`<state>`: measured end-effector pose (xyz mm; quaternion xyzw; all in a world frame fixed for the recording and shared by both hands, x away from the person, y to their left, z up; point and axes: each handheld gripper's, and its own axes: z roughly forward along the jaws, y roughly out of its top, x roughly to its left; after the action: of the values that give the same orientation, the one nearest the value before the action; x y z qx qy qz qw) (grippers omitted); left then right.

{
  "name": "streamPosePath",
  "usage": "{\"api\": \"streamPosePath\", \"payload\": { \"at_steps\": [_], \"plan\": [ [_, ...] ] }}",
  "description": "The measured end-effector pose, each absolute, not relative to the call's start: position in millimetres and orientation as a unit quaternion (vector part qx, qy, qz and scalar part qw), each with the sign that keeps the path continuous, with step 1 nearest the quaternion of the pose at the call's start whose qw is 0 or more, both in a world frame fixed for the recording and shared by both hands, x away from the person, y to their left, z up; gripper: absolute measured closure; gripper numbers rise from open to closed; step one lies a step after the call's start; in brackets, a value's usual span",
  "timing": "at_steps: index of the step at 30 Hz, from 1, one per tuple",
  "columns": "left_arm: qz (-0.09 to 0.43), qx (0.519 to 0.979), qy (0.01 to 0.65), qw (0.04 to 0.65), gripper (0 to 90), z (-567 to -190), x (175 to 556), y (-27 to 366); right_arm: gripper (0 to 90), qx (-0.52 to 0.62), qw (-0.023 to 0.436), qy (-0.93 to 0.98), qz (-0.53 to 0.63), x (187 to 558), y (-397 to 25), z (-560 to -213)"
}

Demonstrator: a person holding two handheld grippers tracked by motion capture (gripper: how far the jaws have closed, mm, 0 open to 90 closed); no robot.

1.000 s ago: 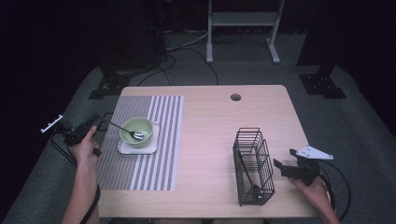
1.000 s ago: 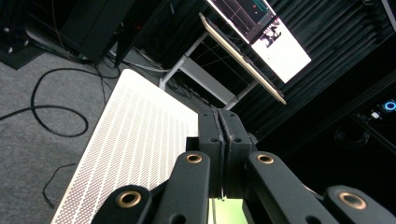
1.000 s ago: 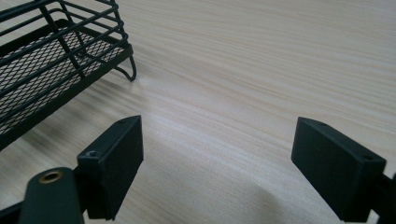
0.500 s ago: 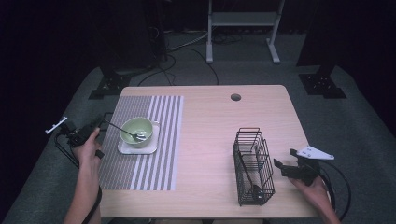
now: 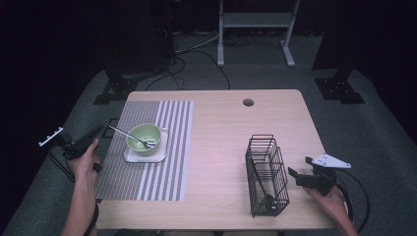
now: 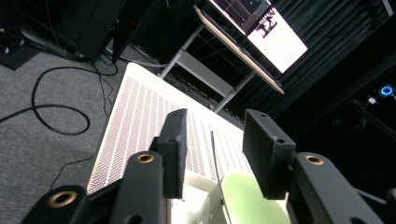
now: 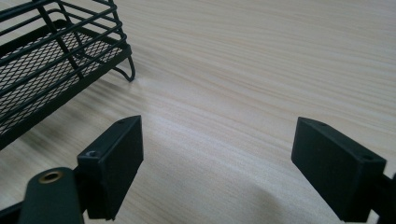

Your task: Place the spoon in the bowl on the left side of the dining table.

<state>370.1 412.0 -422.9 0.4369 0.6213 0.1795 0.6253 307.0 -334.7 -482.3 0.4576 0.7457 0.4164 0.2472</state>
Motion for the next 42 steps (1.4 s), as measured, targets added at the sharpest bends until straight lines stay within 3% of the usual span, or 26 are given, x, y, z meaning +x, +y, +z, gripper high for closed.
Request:
{"api": "streamPosePath", "payload": {
  "at_steps": [4,15,19,42],
  "plan": [
    [0.180,0.448,0.614,0.624,51.5,-420,366,412,15.7,0.457,0.249,0.746,0.416,307,-334,-482],
    [0.174,0.471,0.603,0.620,18.4,-413,355,407,15.7,0.458,0.250,0.745,0.415,307,-334,-482],
    [0.172,0.482,0.595,0.620,11.1,-412,350,403,15.7,0.459,0.251,0.744,0.415,307,-335,-482],
    [0.159,0.529,0.554,0.623,2.5,-401,330,382,15.7,0.457,0.254,0.745,0.413,307,-334,-482]
  ]
}}
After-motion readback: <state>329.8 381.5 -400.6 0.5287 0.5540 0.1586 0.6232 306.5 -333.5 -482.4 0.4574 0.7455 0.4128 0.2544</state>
